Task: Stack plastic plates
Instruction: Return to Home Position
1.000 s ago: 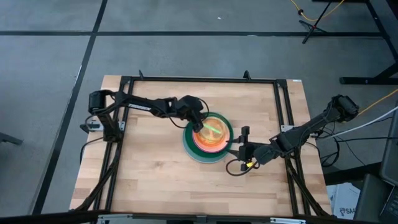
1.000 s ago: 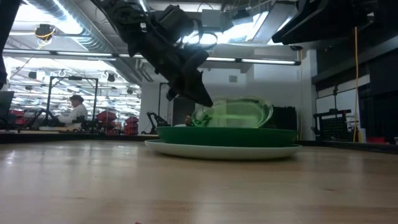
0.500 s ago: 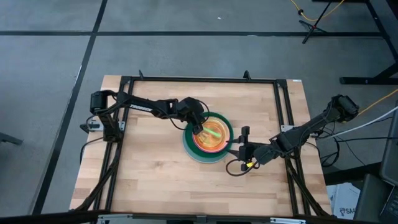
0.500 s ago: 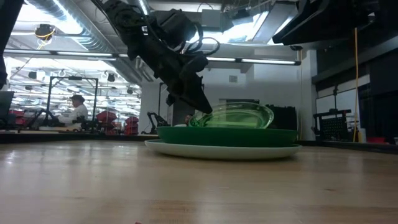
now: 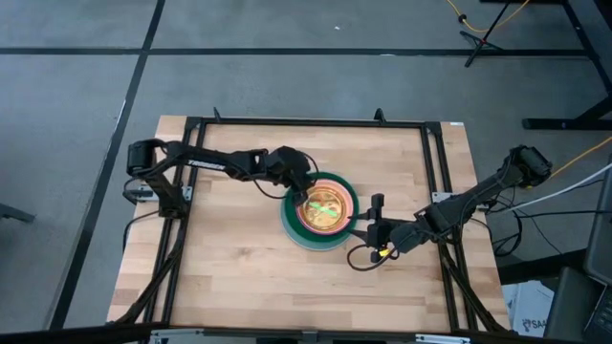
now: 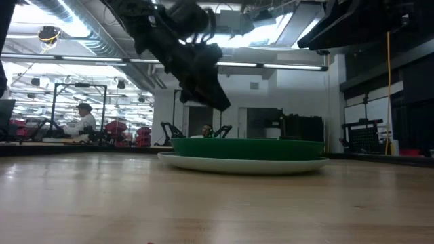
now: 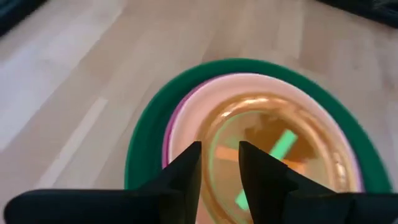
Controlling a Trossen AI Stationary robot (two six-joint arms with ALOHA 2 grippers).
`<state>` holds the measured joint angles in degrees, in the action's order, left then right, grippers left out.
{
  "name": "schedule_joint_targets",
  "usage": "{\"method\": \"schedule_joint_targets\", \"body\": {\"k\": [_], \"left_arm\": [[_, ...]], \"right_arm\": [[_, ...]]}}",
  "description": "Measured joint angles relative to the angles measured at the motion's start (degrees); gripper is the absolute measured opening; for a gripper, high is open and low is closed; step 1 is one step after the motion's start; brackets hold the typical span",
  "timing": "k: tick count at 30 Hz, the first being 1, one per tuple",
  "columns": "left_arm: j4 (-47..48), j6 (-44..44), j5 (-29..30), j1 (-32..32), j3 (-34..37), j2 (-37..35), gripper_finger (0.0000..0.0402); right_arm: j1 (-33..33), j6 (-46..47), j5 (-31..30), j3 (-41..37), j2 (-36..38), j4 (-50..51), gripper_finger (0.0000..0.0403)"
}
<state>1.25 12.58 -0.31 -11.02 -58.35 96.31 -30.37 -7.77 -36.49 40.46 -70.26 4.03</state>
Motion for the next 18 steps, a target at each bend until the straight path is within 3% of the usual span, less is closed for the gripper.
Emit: {"method": "schedule_joint_targets", "body": {"k": [9, 18], "left_arm": [[-1.2, -10.1, 3.1, 10.6, 3.8, -7.4, 0.0101], [-24.3, -14.8, 4.1, 17.5, 20.0, -15.8, 0.0101]], "right_arm": [[0.0, 0.0, 0.0, 0.0, 0.0, -1.0, 0.0172], [0.0, 0.7, 0.0, 0.0, 0.0, -1.4, 0.0172]]}}
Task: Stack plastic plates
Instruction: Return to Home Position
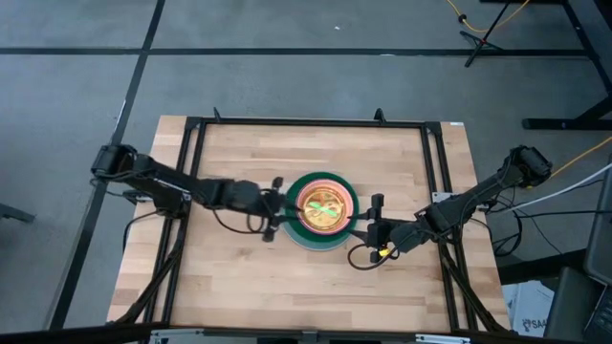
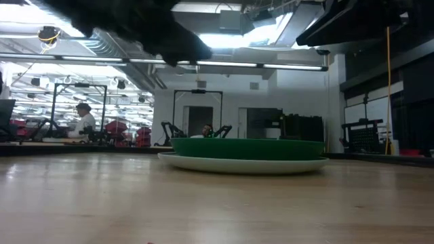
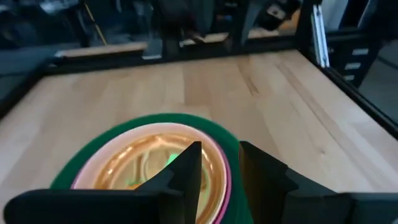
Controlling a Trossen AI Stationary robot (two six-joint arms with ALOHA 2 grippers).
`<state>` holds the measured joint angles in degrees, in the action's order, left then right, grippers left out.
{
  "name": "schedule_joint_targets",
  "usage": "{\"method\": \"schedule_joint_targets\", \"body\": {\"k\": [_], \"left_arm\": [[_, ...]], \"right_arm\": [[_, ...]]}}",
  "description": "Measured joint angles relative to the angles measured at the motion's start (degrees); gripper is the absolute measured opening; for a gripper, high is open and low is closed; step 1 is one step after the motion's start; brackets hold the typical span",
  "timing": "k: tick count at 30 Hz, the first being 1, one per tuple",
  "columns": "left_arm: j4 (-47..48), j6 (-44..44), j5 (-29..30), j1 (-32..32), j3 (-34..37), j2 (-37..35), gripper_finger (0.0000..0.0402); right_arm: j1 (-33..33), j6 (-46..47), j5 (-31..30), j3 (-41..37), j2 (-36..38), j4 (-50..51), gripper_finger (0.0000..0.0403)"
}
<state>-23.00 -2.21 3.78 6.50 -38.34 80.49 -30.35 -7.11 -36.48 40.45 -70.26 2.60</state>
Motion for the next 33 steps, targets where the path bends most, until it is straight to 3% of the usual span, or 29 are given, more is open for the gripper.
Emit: {"method": "schedule_joint_targets", "body": {"k": [7, 12, 19, 23, 33], "left_arm": [[-13.2, -0.4, 2.5, -0.1, 13.4, -9.6, 0.0101], [-12.8, 0.4, 2.8, -0.1, 18.3, -14.5, 0.0101], [-12.0, -1.8, 5.5, -0.1, 20.4, -18.7, 0.0101], [-12.0, -1.8, 6.5, -0.5, 22.5, -21.6, 0.0101], [-12.1, 3.5, 10.1, -3.2, 31.4, -33.1, 0.0101]], "right_arm": [[0.0, 0.0, 0.0, 0.0, 0.0, -0.5, 0.0172], [0.7, -0.2, 0.2, 0.0, 0.0, -1.4, 0.0172], [4.7, 1.0, 5.0, 0.0, 0.0, -0.5, 0.0172], [4.5, 0.9, 3.2, 0.0, 0.0, 1.4, 0.0172], [7.3, 2.5, 3.2, -6.0, 8.0, 1.4, 0.0171]]}}
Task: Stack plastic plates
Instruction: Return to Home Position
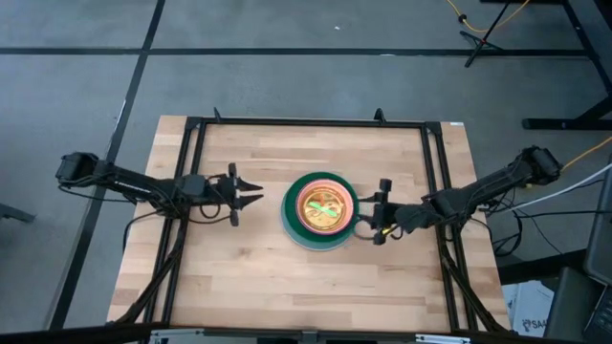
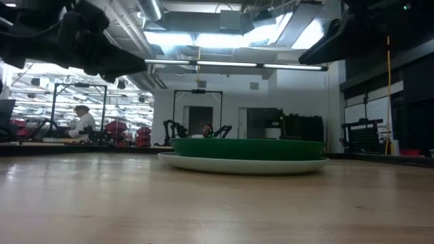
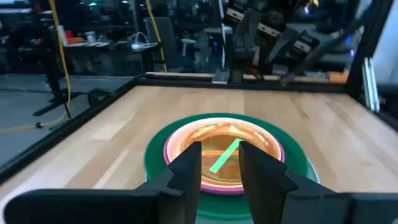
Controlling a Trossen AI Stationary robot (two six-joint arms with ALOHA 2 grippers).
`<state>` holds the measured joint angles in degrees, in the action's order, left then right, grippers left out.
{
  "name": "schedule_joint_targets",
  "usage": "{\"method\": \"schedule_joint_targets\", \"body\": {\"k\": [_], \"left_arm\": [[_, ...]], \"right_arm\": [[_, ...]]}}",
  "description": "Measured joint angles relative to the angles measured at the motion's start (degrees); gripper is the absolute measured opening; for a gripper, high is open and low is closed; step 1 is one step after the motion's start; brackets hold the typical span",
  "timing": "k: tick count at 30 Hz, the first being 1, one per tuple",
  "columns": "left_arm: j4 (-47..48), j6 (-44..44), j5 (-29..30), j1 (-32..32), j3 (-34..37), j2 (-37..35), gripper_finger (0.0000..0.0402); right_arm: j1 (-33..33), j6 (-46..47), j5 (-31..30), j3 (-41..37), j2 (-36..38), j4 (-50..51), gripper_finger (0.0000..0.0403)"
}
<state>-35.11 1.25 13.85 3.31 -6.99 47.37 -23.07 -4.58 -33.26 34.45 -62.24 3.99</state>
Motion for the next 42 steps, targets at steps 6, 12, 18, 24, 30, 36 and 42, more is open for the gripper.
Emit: {"method": "schedule_joint_targets", "body": {"k": [6, 12, 18, 24, 30, 36, 42], "left_arm": [[2.6, 3.2, 0.5, -0.7, 3.0, -8.2, 0.0101], [6.8, 3.4, 1.9, -0.7, 3.3, -11.7, 0.0101], [7.1, 4.6, 1.8, -0.7, 3.3, -11.8, 0.0101], [7.3, 4.6, 2.1, -0.7, 3.3, -11.8, 0.0101], [7.5, 4.7, 2.0, -0.7, 3.3, -11.8, 0.0101], [7.5, 4.7, 2.4, -0.7, 3.3, -11.9, 0.0101], [7.6, 4.6, 3.6, -0.7, 3.3, -12.9, 0.0101]], "right_arm": [[4.2, 0.3, 5.8, -5.9, 10.4, -1.4, 0.0144], [9.6, 0.0, 18.6, -14.6, 19.4, -7.8, 0.0100], [16.8, 0.1, 27.9, -19.9, 26.4, -9.5, 0.0068], [23.5, 2.7, 36.2, -23.0, 32.7, -8.2, 0.0052], [28.0, 2.8, 36.9, -23.1, 39.6, -2.0, 0.0050], [29.2, 3.1, 36.9, -24.2, 46.3, -0.9, 0.0050], [29.2, 4.3, 34.8, -26.2, 52.5, -0.7, 0.0050]]}}
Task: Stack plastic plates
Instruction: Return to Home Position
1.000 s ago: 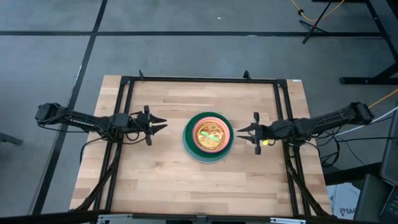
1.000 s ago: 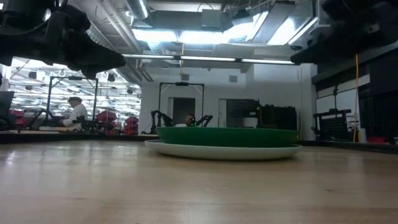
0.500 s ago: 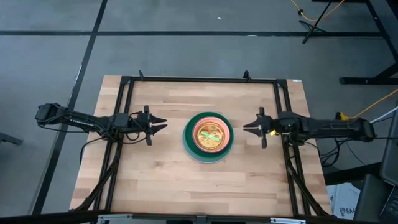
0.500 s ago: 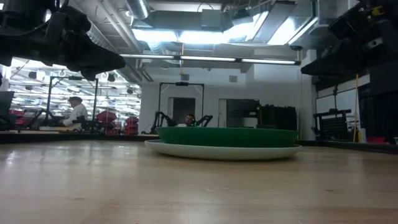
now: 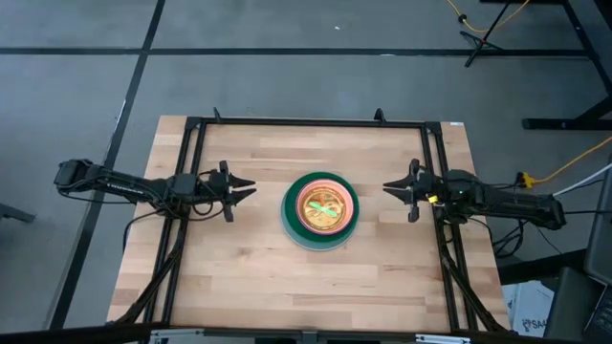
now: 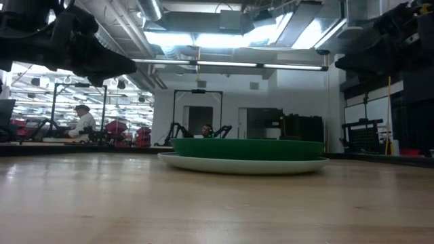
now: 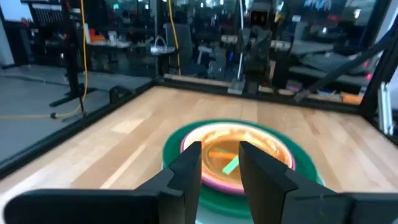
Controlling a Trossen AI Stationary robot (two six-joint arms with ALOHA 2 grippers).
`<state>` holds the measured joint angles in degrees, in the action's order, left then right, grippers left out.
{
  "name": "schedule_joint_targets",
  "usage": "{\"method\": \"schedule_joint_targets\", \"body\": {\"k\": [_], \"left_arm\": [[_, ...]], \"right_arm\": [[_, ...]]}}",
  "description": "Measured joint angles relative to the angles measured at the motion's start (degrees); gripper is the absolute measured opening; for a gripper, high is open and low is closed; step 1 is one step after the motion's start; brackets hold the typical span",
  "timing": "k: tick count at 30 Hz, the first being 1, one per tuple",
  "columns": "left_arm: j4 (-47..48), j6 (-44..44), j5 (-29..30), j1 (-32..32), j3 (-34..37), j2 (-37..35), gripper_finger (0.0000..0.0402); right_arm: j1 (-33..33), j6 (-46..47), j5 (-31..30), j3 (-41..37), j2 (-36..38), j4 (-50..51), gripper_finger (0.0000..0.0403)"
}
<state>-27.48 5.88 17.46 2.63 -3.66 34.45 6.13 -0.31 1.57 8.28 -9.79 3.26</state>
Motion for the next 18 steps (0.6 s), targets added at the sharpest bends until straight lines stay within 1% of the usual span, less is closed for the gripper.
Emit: {"method": "schedule_joint_targets", "body": {"k": [5, 11, 13, 18], "left_arm": [[1.2, -1.3, -0.4, 0.0, 0.0, -3.4, 0.0101], [8.5, 0.5, -0.4, 0.0, 0.0, -8.7, 0.0101], [9.0, 0.2, -0.1, 0.0, 0.0, -10.4, 0.0101], [9.7, -1.4, -0.2, 0.1, 0.0, -14.2, 0.0101]], "right_arm": [[-0.1, 0.4, 0.0, -1.1, 3.7, 0.0, 0.0050], [-0.1, 1.1, 0.8, -3.8, 6.8, -0.4, 0.0050], [-0.1, 1.4, 2.4, -4.9, 7.5, -0.4, 0.0050], [-0.1, 1.4, 2.6, -6.9, 9.2, -3.5, 0.0050]]}}
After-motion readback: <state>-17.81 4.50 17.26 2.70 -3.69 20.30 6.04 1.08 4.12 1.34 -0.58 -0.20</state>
